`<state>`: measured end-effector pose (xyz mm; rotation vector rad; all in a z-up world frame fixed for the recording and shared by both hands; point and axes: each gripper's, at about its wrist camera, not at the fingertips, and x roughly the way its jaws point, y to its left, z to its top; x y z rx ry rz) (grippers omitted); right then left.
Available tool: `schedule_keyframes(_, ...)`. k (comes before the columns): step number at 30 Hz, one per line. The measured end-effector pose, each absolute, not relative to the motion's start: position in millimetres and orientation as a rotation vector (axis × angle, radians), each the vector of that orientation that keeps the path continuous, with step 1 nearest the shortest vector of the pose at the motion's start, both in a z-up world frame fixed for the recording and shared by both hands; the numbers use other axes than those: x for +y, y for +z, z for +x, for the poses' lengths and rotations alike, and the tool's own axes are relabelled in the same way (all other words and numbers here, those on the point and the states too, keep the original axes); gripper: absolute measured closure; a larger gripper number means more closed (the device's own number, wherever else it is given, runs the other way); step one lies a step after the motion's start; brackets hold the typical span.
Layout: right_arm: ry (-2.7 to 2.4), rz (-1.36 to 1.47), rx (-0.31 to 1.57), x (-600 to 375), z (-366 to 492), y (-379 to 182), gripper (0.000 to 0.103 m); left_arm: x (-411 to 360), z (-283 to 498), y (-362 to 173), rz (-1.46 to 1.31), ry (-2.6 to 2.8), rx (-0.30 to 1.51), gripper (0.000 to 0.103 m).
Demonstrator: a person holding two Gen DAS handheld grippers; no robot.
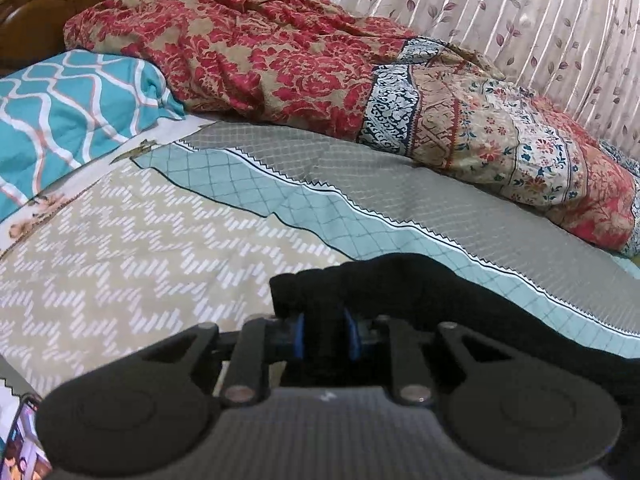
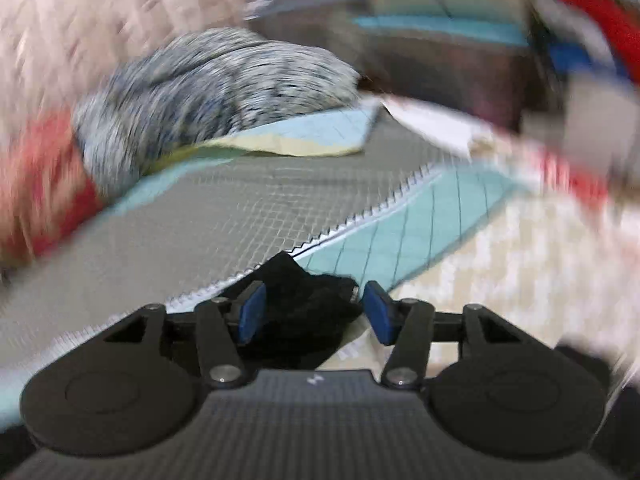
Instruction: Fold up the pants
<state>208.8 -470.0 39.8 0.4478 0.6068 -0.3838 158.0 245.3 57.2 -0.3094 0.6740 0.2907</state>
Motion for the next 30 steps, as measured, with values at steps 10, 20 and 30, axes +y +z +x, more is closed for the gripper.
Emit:
schedule_keyframes(10,-0.437,0.806,0.663,-485,219,13,0.091,233,148,78,-0.273,0.273,0.631,0.086)
schedule_keyframes(20,-0.392,0.75,0.366,-490,109,136,0.092,235,75,141,-0.366,0.223,0.481,0.088)
schedule_keyframes(30,-0.416,0.657,0.283,-495,105,203,0.092,245,77,144,-0.482,0.214,0.476,0.088)
